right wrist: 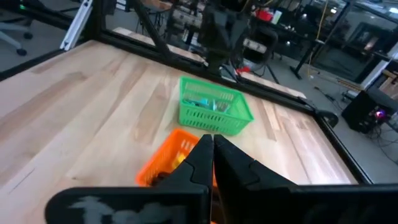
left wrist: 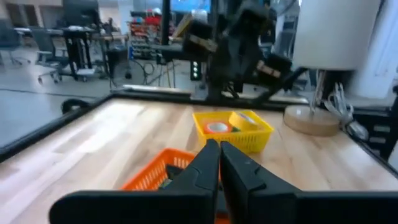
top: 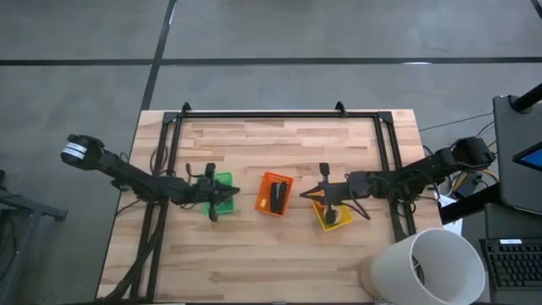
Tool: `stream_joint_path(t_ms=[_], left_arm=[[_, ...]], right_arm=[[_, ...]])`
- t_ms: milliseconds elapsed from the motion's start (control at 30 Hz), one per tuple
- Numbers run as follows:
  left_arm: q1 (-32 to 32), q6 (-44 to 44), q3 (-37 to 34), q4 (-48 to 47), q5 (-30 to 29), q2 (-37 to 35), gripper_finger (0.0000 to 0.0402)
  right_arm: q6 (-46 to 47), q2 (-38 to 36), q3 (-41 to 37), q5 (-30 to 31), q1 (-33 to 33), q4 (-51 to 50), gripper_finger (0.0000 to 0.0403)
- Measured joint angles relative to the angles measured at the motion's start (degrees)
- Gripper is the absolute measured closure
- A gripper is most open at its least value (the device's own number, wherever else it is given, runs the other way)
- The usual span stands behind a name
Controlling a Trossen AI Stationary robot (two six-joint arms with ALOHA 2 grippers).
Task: Pick and place Stapler, Stapler remover, tape
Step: Return to Home Position
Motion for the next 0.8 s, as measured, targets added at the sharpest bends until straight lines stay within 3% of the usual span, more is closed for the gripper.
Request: stream_joint_path(t_ms=[267, 500, 800], left_arm=[[-0.04, 5.22, -5.26, -0.56, 0.58, -10.67, 0.0391], [-0.04, 4.81, -7.91, -4.36, 0.65, -18.11, 0.0389], [-0.02, 6.42, -7.97, -5.99, 0.41, -24.86, 0.0392]], right_arm=[[2.31, -4.44, -1.28, -0.42, -0.44, -0.63, 0.0394], [5.51, -10.65, -4.63, -5.47, -3.48, -0.59, 0.0394], [7.65, -22.08, -14.40, -8.97, -8.62, -0.75, 0.0394]])
